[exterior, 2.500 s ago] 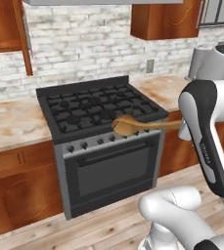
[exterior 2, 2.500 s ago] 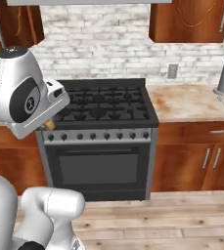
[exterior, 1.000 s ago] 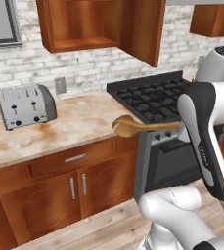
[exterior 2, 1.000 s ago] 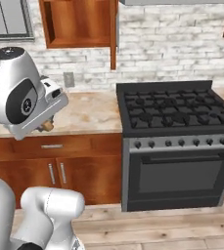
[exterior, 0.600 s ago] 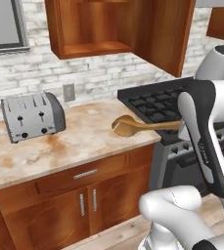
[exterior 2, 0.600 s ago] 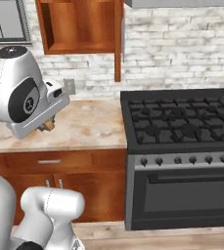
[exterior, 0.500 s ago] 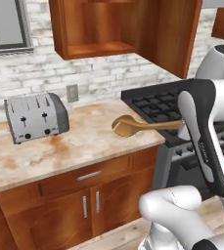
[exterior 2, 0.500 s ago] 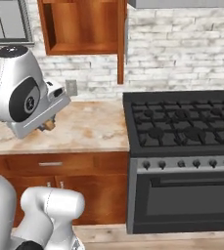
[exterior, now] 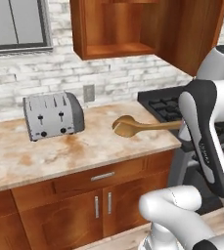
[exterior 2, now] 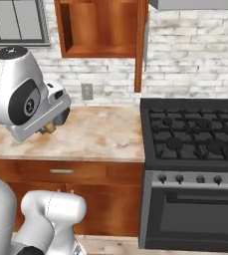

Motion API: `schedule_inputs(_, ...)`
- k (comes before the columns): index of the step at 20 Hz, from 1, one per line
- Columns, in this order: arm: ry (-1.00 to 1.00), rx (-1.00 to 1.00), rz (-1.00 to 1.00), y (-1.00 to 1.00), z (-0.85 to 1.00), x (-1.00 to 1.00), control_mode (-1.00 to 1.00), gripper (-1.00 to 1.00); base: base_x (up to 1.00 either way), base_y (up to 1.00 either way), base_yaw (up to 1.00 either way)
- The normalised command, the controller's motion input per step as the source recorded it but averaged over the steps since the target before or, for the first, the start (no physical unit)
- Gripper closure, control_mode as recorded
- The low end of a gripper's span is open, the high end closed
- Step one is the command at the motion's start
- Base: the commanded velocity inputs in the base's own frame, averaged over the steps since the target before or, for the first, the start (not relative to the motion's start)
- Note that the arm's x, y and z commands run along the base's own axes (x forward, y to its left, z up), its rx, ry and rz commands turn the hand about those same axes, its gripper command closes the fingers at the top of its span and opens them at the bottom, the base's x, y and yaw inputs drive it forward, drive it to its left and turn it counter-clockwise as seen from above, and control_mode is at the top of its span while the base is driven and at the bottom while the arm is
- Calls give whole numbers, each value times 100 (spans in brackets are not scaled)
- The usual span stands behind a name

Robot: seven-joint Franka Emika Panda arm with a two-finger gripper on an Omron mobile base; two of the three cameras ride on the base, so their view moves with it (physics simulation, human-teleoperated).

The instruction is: Organize the utensils by type. Pick up the wooden spoons from the counter and place them in the open cabinet. Then pick up the metallic utensils from the counter and place them in the open drawer.

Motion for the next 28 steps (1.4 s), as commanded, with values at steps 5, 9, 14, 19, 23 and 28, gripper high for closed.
schedule_inputs(5, 0, 0, 0, 0, 0, 0, 100, 100, 54, 4, 10)
schedule_inputs(9, 0, 0, 0, 0, 0, 0, 100, 100, 51, 7, 4)
schedule_inputs(14, 0, 0, 0, 0, 0, 0, 100, 100, 27, 0, 4)
schedule_inputs(19, 0, 0, 0, 0, 0, 0, 100, 100, 46, 0, 2)
schedule_inputs(23, 0, 0, 0, 0, 0, 0, 100, 100, 68, 0, 1)
schedule_inputs(28, 0, 0, 0, 0, 0, 0, 100, 100, 64, 0, 0)
